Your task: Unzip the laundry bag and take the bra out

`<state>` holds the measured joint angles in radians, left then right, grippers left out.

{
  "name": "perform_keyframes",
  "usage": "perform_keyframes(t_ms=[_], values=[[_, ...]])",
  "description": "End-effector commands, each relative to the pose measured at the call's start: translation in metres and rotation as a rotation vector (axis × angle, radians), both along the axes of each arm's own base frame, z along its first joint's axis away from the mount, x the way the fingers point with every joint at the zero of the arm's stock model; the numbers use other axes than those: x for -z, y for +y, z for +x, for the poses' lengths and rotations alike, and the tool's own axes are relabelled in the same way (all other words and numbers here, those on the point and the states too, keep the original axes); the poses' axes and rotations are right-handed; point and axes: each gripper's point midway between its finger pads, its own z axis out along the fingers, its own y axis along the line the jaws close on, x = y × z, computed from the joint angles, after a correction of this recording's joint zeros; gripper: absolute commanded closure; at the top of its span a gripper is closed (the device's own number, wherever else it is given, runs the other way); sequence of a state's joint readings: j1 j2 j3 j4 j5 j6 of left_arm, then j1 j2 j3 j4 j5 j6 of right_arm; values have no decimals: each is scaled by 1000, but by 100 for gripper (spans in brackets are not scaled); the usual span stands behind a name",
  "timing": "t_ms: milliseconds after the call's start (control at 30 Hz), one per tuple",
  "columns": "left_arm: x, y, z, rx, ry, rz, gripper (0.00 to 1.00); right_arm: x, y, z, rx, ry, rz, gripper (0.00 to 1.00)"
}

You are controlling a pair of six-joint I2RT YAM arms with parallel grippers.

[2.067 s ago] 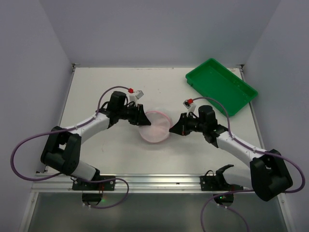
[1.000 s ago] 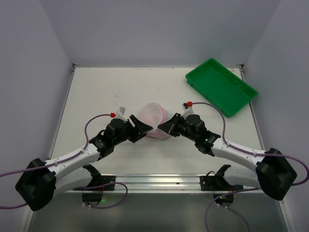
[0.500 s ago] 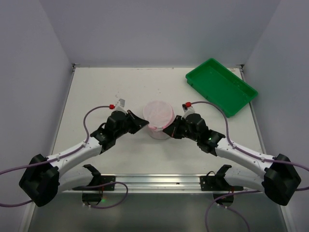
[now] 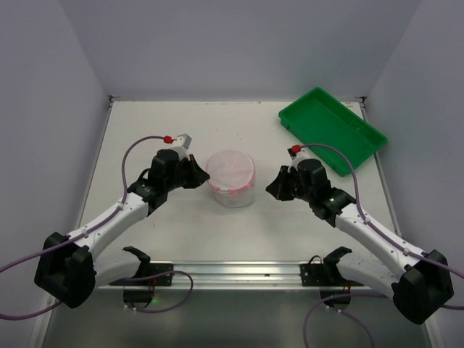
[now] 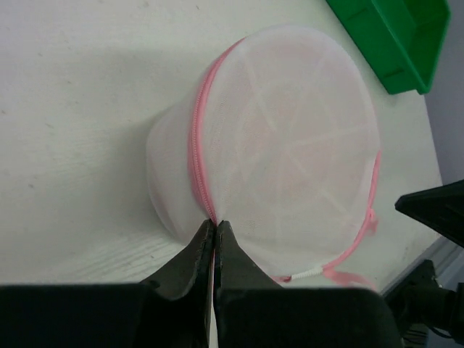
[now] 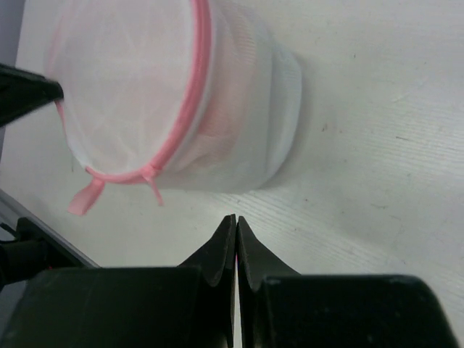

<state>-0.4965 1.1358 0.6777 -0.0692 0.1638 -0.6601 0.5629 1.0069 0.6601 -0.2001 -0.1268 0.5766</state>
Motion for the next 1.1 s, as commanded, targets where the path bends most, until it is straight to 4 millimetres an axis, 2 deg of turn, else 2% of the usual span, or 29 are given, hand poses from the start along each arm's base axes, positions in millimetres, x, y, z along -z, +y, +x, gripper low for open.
perform_keyframes(t_ms=[0, 33, 100, 133, 167, 200, 300, 333, 367, 433, 467, 567, 633, 767, 800, 867, 900, 967, 1000, 1067], values=[[-16, 10, 26, 81, -138, 106, 100, -9, 11, -9, -120, -4, 4, 100], [-29, 8, 36, 84, -168, 97, 99, -18, 21, -7, -140, -29, 54, 100], [-39, -1, 44, 95, -170, 59, 89, -22, 40, -11, -171, -11, 113, 100], [-49, -7, 51, 98, -179, 33, 72, -29, 49, -8, -177, -35, 144, 100], [-54, -14, 49, 118, -163, -8, 70, -31, 58, -10, -187, -29, 168, 100], [-56, -18, 49, 130, -157, -25, 70, -28, 63, -7, -191, -18, 172, 100], [-61, -19, 49, 127, -158, -38, 93, -32, 72, -4, -206, -41, 191, 100], [-57, -18, 47, 126, -144, -32, 99, -36, 74, -2, -209, -71, 201, 95], [-55, -17, 45, 125, -138, -29, 100, -35, 73, 0, -211, -88, 193, 80], [-47, -15, 41, 124, -120, -24, 100, -27, 69, 3, -197, -104, 168, 65], [-45, -15, 40, 124, -114, -25, 100, -26, 67, 5, -190, -117, 153, 53], [-37, -13, 36, 118, -94, -23, 100, -17, 56, 12, -125, -110, 98, 46], [-32, -12, 33, 113, -73, -24, 100, -10, 44, 17, -70, -117, 45, 45], [-29, -14, 27, 111, -41, -55, 97, 8, 36, 16, -84, -122, -21, 40], [-29, -14, 26, 108, -37, -59, 94, 10, 37, 16, -100, -122, -26, 40], [-27, -12, 23, 89, -9, -72, 77, 14, 40, 15, -144, -135, -35, 40], [-29, -10, 20, 78, -1, -75, 57, 15, 42, 14, -159, -142, -37, 40], [-32, -7, 18, 48, 7, -85, 37, 16, 44, 16, -183, -167, -45, 41], [-37, -3, 15, 32, 0, -87, 23, 18, 45, 17, -187, -167, -52, 41], [-42, 5, 15, -22, -6, -81, 12, 18, 46, 20, -199, -184, -63, 41]])
